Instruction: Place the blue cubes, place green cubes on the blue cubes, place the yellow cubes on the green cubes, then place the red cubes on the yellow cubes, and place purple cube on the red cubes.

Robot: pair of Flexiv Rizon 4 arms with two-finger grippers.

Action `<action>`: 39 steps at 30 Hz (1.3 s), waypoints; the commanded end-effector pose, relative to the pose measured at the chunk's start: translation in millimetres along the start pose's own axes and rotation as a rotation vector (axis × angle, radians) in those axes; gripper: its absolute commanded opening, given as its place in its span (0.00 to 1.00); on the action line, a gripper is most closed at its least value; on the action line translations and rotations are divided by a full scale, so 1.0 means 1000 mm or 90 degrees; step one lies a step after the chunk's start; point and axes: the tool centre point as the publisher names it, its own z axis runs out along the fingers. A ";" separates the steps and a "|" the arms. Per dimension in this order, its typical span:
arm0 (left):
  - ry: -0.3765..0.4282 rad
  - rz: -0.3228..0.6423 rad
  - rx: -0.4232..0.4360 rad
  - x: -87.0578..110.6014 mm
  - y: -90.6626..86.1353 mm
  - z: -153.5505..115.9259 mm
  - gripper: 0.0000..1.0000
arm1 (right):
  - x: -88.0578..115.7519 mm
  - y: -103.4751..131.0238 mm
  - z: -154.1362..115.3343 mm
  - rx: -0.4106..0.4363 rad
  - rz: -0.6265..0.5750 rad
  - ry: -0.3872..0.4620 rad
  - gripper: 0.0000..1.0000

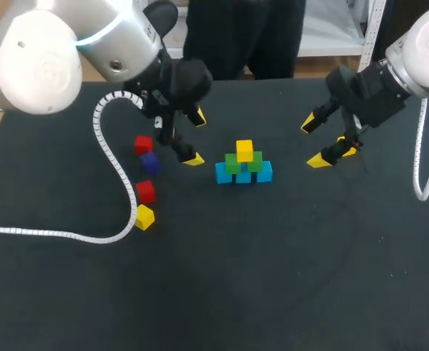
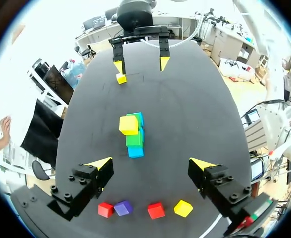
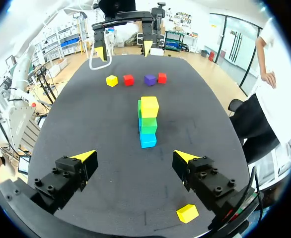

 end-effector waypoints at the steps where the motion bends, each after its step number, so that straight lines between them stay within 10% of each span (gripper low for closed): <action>1: -0.001 -0.001 -0.002 0.002 0.000 -0.004 1.00 | 0.000 0.001 0.000 0.001 0.000 0.000 1.00; 39: -0.008 -0.015 -0.008 0.005 -0.003 -0.006 1.00 | -0.011 0.000 0.004 -0.006 -0.053 0.027 1.00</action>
